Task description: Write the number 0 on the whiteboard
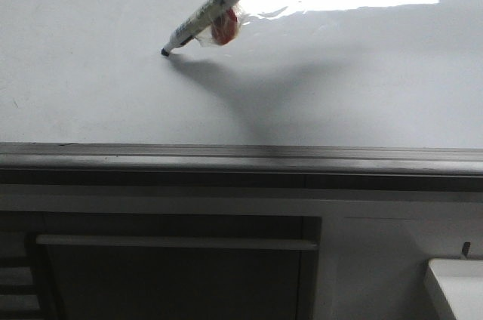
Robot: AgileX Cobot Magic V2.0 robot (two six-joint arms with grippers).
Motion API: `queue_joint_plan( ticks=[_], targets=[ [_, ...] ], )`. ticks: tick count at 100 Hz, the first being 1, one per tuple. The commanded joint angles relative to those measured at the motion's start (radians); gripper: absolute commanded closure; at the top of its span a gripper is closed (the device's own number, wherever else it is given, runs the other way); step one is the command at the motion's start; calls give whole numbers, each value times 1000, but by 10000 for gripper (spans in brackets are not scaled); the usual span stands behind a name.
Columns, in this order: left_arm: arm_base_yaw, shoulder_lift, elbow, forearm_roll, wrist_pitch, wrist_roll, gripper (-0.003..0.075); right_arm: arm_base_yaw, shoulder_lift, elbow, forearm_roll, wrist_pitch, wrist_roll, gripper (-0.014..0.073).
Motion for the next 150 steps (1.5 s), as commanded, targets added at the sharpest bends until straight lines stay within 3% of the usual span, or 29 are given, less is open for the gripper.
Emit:
queue_joint_plan(
  ticks=[1, 54, 93, 115, 150],
  targets=[
    [5, 8, -28, -10, -73, -5, 741, -30, -11, -59, 3, -60, -11, 661],
    [5, 8, -28, -10, -73, -5, 741, -199, -106, -74, 0, 121, -11, 657],
    [5, 8, -28, -10, -73, -5, 741, -196, -106, 19, 5, 164, -1, 657],
    [5, 8, -28, -10, -73, -5, 741, -133, -58, 19, 5, 144, -1, 657],
    [5, 8, -28, -10, -73, -5, 741, -102, -9, -82, 5, 140, -5, 657]
  ],
)
